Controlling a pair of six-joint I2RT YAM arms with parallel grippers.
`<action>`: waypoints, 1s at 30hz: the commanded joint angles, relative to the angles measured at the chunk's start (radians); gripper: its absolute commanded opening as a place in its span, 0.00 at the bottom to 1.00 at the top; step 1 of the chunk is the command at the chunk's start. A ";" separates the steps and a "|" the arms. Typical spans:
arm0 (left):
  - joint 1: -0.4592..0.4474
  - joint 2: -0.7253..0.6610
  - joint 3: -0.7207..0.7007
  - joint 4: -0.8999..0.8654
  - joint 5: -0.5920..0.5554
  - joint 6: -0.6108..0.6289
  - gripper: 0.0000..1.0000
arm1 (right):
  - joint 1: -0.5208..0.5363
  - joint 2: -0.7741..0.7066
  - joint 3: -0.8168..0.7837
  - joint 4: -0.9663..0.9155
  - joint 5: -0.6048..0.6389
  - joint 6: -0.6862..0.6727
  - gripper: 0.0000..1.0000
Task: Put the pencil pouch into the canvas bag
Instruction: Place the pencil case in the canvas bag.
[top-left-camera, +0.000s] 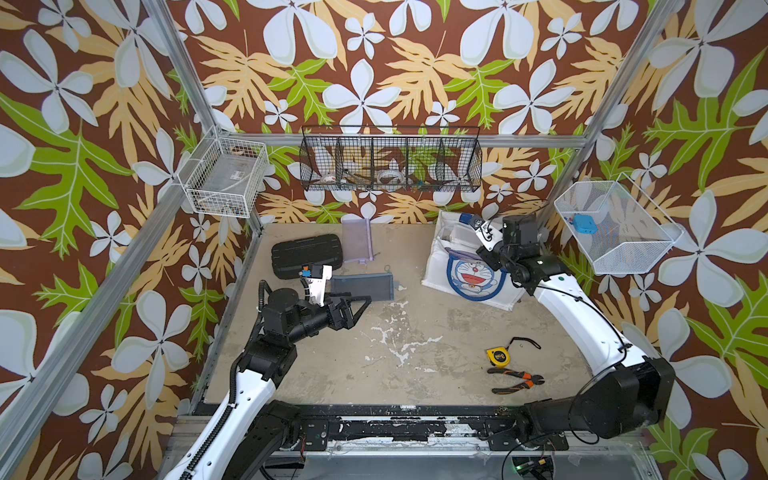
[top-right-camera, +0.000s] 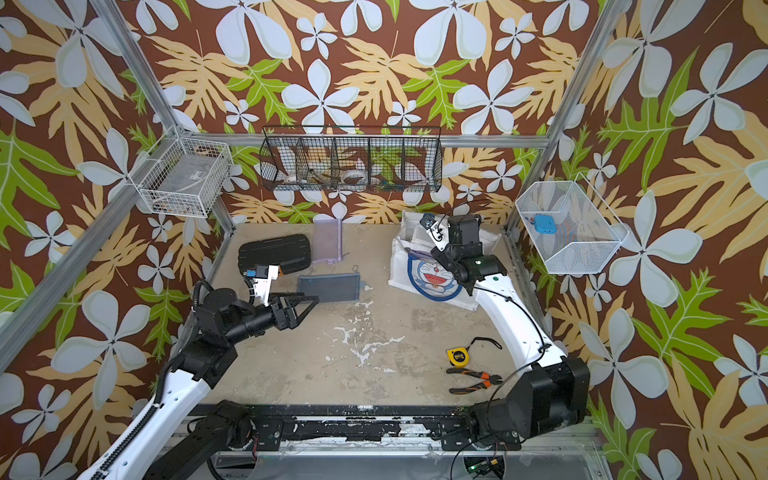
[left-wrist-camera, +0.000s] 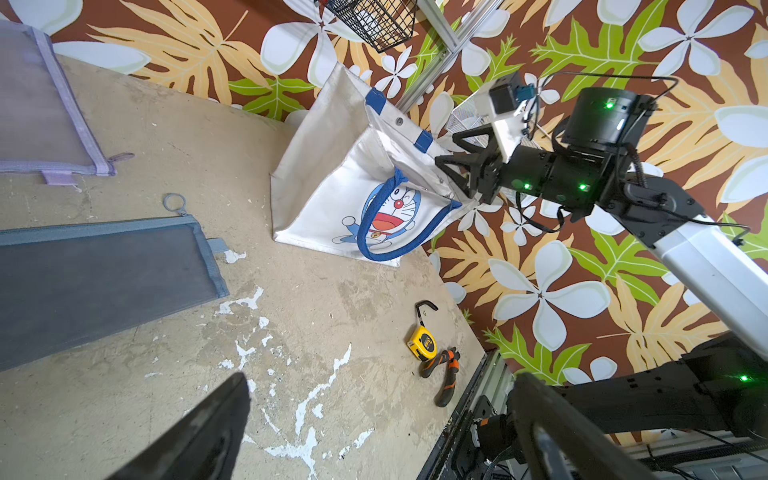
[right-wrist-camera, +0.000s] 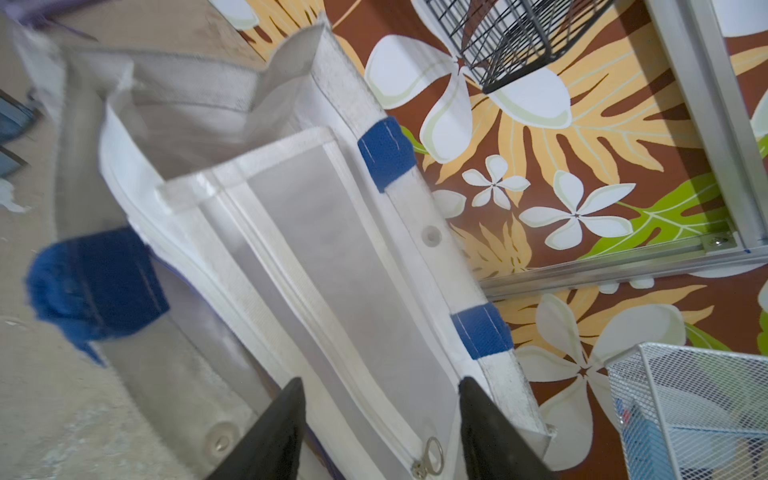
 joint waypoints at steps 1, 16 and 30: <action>0.001 -0.004 -0.006 -0.004 -0.010 0.015 1.00 | -0.001 -0.019 0.016 -0.023 -0.148 0.112 0.50; 0.001 -0.013 0.001 -0.029 -0.052 0.010 0.99 | -0.027 0.256 0.108 0.030 -0.202 0.180 0.39; 0.001 0.102 -0.038 -0.001 -0.145 0.038 0.98 | -0.066 0.249 0.084 0.031 -0.180 0.179 0.45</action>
